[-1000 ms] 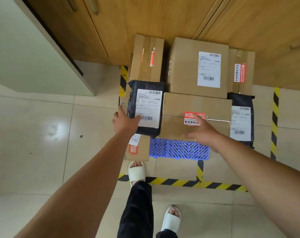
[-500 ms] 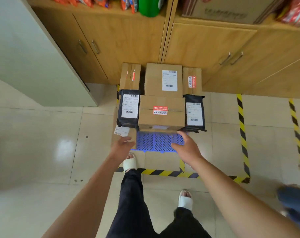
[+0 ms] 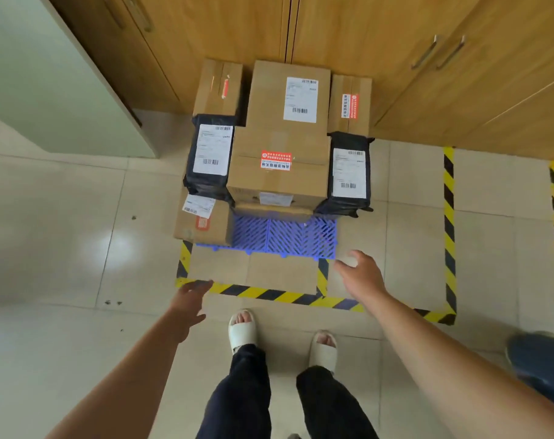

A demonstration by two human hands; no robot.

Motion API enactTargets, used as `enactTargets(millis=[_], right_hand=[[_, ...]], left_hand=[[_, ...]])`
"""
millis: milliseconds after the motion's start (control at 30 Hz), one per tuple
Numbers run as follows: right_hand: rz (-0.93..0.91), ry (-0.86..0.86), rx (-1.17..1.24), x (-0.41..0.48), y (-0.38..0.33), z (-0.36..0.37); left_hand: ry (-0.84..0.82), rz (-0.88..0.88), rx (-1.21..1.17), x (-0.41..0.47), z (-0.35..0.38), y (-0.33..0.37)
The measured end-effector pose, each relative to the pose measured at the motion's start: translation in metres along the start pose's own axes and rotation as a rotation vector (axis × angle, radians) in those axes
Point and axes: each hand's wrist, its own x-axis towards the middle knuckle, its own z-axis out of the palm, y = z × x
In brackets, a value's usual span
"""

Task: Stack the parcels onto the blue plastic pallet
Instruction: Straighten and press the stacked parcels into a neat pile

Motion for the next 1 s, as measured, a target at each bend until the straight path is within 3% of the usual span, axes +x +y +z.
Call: enactTargets(millis=[67,200,267,367,433,567,667,767,933,1000], right_hand=[[0.009,0.098,0.048,0.052,0.004,0.016],[0.008,0.297,0.2,0.146,0.012,0.063],[-0.259,0.379,-0.054,0.174,0.01,0.091],[-0.873,0.494,-0.531,0.2,-0.012,0.126],[-1.028,0.487,-0.626,0.22,-0.038,0.145],[-1.038,0.66,-0.724,0.254,-0.059,0.164],[-1.092,0.797,-0.659,0.266,-0.051,0.176],[-1.09,0.826,-0.631,0.268,-0.053,0.179],[-1.016,0.615,-0.733,0.248,-0.054,0.165],[-1.011,0.478,-0.731,0.238,-0.057,0.155]], left_hand=[[0.101,0.035,-0.07,0.057,-0.003,0.011],[0.26,-0.077,-0.388,0.165,0.0,0.033],[0.261,-0.092,-0.459,0.212,0.012,0.043],[0.26,-0.114,-0.537,0.28,0.03,0.043],[0.303,-0.117,-0.529,0.323,0.038,0.036],[0.413,-0.005,-0.721,0.345,0.074,0.03],[0.426,0.167,-0.802,0.358,0.088,0.018],[0.363,0.267,-0.828,0.367,0.081,0.011],[0.243,0.17,-0.715,0.34,0.072,0.009],[0.358,0.097,-0.658,0.319,0.065,0.014]])
